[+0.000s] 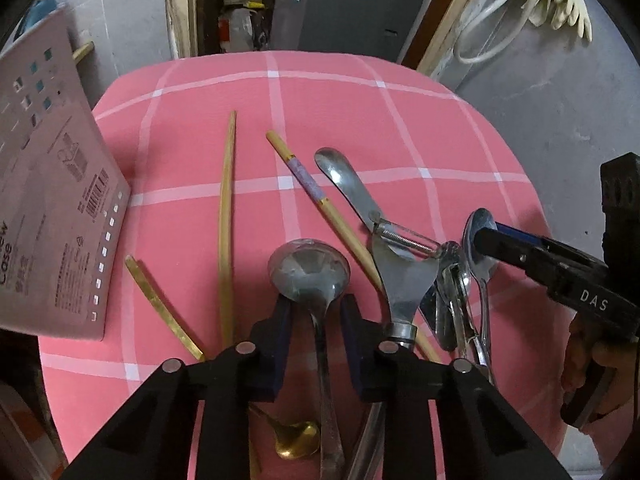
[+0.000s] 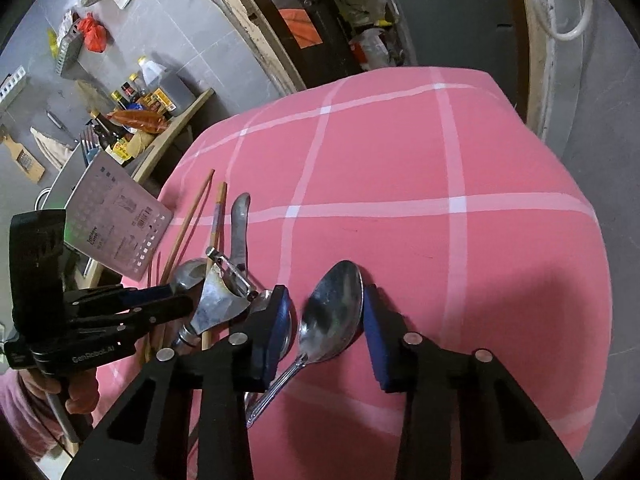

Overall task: Organize utensils
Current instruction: 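Grasp a large steel spoon with the left tool while the right tool grasps another steel spoon, then carry both steel spoons over the white caddy and release them inside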

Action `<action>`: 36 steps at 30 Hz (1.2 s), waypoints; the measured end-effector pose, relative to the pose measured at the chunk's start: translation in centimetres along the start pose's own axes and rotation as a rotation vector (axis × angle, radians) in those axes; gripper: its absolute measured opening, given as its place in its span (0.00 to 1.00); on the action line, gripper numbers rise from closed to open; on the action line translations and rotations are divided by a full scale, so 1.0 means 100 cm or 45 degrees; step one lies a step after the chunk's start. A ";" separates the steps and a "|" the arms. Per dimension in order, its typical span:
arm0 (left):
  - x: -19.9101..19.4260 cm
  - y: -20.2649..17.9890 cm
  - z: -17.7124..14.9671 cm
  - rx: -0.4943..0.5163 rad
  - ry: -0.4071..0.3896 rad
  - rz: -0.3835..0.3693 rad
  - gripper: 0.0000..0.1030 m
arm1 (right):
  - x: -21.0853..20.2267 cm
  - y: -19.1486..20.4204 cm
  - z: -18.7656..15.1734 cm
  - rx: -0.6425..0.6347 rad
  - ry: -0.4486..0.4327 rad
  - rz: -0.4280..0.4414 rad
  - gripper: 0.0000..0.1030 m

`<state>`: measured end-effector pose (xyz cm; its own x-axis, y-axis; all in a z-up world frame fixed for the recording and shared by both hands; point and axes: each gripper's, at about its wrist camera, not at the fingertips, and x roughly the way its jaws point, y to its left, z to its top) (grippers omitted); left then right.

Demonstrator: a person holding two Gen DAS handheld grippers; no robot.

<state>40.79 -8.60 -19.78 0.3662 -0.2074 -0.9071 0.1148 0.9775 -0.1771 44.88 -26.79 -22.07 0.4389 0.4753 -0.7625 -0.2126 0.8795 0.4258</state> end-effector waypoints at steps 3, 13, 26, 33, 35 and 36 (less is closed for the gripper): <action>0.002 0.001 0.004 0.002 0.032 -0.007 0.12 | 0.001 -0.005 0.000 0.046 0.009 0.028 0.21; -0.003 0.008 0.001 -0.031 0.048 -0.050 0.07 | -0.008 -0.010 -0.012 0.184 -0.017 0.088 0.02; -0.067 -0.005 -0.018 0.016 -0.269 -0.061 0.07 | -0.086 0.021 -0.023 0.090 -0.260 0.053 0.02; -0.099 -0.004 -0.015 0.002 -0.395 -0.094 0.06 | -0.129 0.043 -0.014 0.048 -0.411 0.047 0.02; -0.107 -0.002 -0.012 -0.006 -0.422 -0.094 0.06 | -0.138 0.051 -0.009 0.018 -0.450 0.044 0.02; -0.111 -0.001 -0.011 -0.009 -0.434 -0.096 0.06 | -0.142 0.053 -0.009 0.009 -0.460 0.043 0.02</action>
<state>35.70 -6.33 -10.07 0.6442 -0.2794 -0.7120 0.1474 0.9588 -0.2429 36.73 -28.88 -9.49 0.7120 0.4636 -0.5274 -0.2268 0.8626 0.4521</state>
